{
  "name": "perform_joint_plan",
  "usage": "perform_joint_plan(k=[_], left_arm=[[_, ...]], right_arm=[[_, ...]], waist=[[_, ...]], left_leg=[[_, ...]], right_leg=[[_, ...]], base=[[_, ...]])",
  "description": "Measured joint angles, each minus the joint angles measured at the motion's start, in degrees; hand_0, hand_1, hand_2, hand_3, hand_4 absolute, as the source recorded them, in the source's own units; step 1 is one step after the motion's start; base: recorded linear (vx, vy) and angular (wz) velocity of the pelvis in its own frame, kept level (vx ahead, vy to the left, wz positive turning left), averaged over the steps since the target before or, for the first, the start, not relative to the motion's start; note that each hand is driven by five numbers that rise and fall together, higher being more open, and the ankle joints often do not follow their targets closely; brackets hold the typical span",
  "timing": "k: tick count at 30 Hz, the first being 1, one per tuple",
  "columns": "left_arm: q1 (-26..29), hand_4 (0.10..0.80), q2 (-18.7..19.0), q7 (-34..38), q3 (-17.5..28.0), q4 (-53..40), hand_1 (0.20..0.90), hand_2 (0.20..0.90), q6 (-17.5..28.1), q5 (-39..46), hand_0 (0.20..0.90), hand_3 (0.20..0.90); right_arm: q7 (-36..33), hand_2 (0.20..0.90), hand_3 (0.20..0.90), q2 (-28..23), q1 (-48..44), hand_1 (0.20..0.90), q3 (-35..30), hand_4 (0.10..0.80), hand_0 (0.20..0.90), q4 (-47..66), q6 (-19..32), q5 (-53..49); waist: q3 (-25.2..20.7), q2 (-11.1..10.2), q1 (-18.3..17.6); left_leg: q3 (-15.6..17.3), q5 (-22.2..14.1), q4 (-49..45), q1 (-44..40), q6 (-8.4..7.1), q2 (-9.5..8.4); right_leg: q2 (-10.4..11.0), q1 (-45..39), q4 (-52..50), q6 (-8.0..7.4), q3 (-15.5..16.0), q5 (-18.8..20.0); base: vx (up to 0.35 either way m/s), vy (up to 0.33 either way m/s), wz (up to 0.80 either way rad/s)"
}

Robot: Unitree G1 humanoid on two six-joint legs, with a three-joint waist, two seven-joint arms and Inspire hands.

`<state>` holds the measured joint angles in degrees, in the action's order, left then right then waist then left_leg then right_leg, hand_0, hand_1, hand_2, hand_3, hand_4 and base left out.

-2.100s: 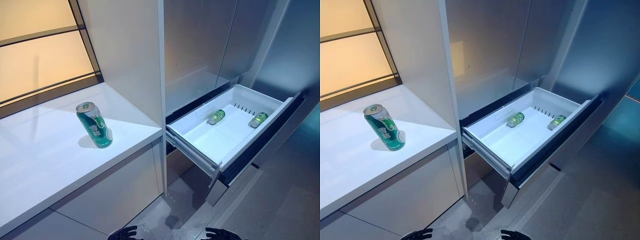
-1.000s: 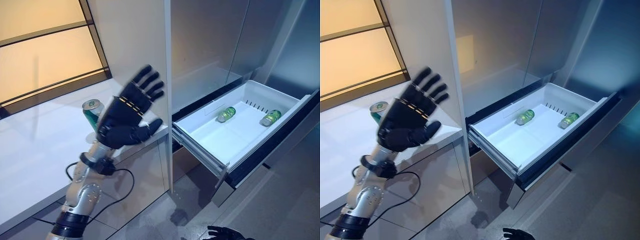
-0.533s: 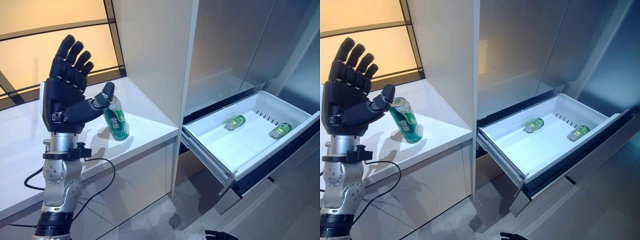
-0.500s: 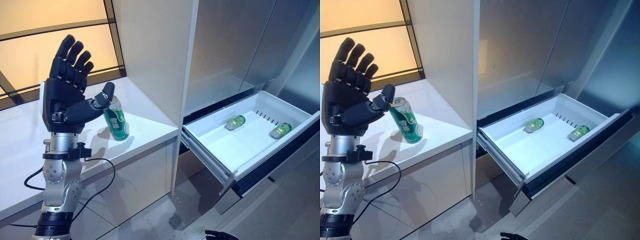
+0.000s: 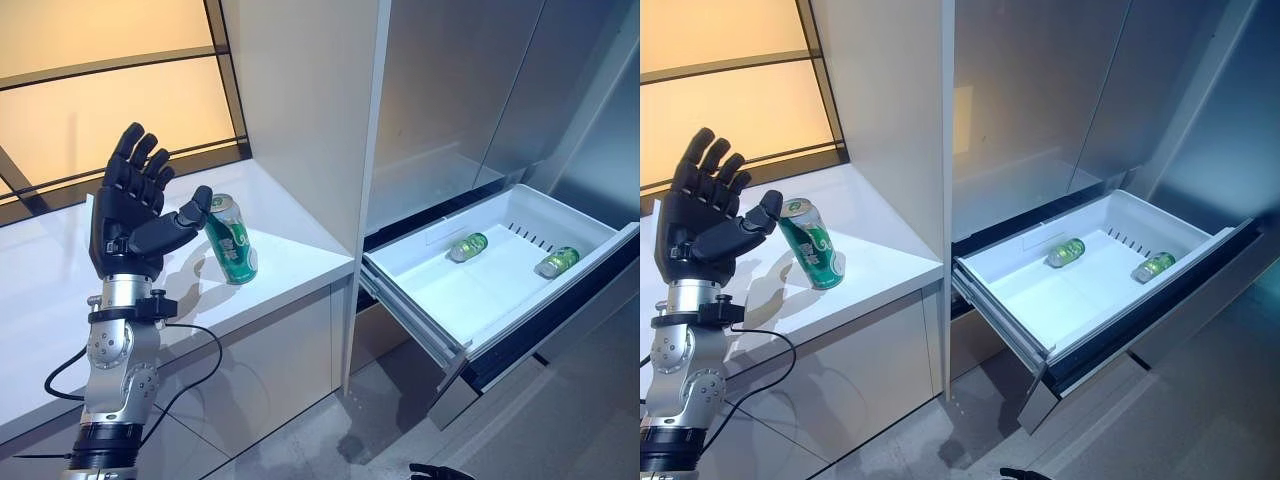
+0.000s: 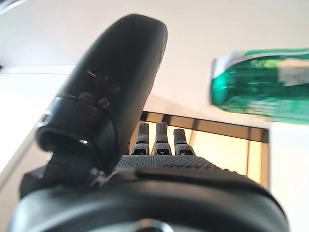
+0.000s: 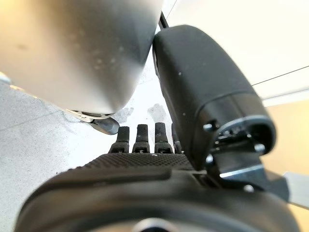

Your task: Put drinks into fridge and close the fridge

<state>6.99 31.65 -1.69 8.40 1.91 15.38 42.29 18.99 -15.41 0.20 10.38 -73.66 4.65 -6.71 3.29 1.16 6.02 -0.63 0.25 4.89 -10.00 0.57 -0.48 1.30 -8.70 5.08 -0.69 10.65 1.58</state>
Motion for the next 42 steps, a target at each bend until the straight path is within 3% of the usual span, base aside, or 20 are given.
perform_joint_plan(k=[10, 25, 42], left_arm=[[0.0, 0.800, 2.4, -4.2, 0.0, 3.0, 0.900, 0.900, -5.0, 0.5, 0.900, 0.900], [0.0, 0.800, 4.4, -5.5, 0.0, 7.3, 0.900, 0.900, -7.8, 0.4, 0.900, 0.900], [0.4, 0.800, 7.0, -6.9, -0.1, 8.2, 0.900, 0.900, -10.2, 0.4, 0.900, 0.900]], right_arm=[[0.0, 0.900, 0.900, 0.0, 0.0, 0.900, 0.0, 0.800, 0.900, 0.1, -0.9, 0.0], [0.0, 0.900, 0.900, 0.0, 0.0, 0.900, -0.1, 0.800, 0.900, 0.5, -1.7, 0.0], [0.0, 0.900, 0.900, 0.0, 0.1, 0.900, -0.1, 0.800, 0.900, 1.6, -2.1, -2.0]], waist=[[-0.1, 0.1, -0.2], [-0.1, 0.1, -0.3], [0.1, 0.4, -3.2]], left_leg=[[0.1, 0.0, 0.1, -0.1, 0.00, 0.02], [0.5, 0.0, 0.2, -0.4, 0.00, 0.06], [2.2, -0.1, 0.3, -0.8, 0.04, 0.17]], right_leg=[[0.0, 0.0, 0.0, 0.01, -0.1, 0.0], [-0.1, -0.1, 0.0, 0.11, -0.5, 0.1], [-0.3, 0.3, 0.1, 0.20, -2.3, 0.3]], base=[[0.000, 0.000, 0.00], [0.000, 0.000, 0.00], [0.001, 0.002, -0.05]])
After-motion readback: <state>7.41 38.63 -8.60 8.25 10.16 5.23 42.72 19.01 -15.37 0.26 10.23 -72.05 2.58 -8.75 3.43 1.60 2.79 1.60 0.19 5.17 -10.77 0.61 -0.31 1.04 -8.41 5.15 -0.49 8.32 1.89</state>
